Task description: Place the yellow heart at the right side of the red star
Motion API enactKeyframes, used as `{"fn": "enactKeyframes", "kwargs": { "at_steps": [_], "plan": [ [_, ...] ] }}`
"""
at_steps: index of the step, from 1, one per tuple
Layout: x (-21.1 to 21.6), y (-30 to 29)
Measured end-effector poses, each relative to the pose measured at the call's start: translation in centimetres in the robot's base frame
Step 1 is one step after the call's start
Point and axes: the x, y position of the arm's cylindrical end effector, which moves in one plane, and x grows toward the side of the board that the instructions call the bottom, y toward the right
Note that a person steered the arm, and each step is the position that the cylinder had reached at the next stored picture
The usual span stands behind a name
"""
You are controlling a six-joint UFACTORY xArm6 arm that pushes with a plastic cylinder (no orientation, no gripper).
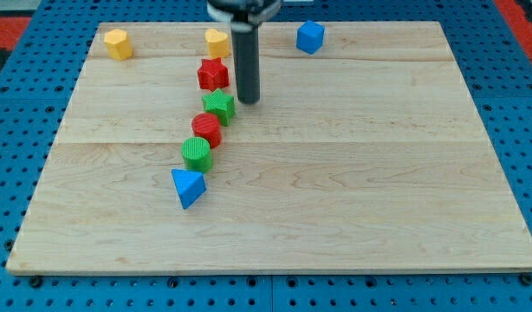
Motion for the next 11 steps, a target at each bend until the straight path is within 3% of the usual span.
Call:
{"fn": "enactKeyframes", "kwargs": {
  "at_steps": [2, 3, 5, 7, 8, 9, 10, 11],
  "plan": [
    [-12.5, -3.5],
    [-13.3, -8.1],
    [-6.9, -4.4],
    [-3.4, 4.1],
    [-0.1, 3.0],
    [-4.3, 6.0],
    [-5.5, 2.6],
    [-0.6, 0.6]
  ]
}}
